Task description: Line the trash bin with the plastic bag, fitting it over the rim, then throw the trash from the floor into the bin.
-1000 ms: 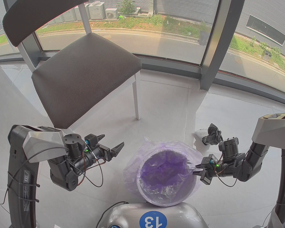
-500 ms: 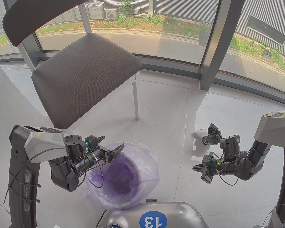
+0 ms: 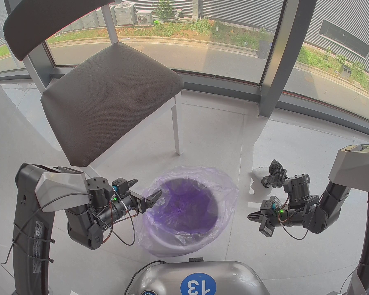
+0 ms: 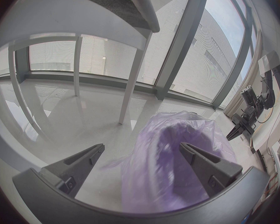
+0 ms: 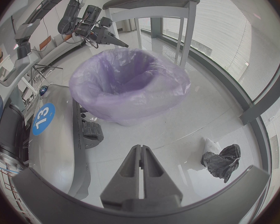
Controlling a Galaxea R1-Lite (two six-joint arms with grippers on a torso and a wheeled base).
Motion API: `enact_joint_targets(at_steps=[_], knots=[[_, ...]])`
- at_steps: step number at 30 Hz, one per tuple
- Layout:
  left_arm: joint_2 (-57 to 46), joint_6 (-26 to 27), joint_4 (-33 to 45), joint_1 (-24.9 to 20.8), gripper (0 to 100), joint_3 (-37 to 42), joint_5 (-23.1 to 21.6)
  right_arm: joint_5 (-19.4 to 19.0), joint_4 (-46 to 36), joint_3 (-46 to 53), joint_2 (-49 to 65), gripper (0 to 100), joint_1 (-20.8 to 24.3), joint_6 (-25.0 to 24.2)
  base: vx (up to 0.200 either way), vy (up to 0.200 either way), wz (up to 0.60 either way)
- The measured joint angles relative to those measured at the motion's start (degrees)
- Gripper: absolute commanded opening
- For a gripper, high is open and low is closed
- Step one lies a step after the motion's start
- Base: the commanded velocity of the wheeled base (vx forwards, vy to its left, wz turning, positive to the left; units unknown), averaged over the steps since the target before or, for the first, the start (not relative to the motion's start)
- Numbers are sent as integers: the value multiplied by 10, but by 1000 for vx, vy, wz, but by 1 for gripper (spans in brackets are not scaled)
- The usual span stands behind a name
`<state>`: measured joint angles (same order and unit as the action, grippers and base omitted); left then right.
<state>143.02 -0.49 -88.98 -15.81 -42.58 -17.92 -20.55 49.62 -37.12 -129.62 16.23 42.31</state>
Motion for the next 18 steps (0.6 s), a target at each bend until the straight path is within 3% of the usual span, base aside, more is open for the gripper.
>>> enact_joint_targets(at_steps=[5, 9, 12, 18], knots=[[21, 0, 0, -3, 100, -8, 1, 0, 1, -9, 1, 0, 11, -26, 0, 0, 0], [27, 0, 0, -3, 100, -10, 1, 1, 1, -21, 2, 0, 31, -80, 0, 0, 0], [27, 0, 0, -2, 100, -10, 1, 4, 2, -31, 3, 0, 46, -145, 0, 0, 0], [25, 0, 0, -1, 100, -7, 1, 15, 28, -47, 4, 0, 76, -320, 0, 0, 0]])
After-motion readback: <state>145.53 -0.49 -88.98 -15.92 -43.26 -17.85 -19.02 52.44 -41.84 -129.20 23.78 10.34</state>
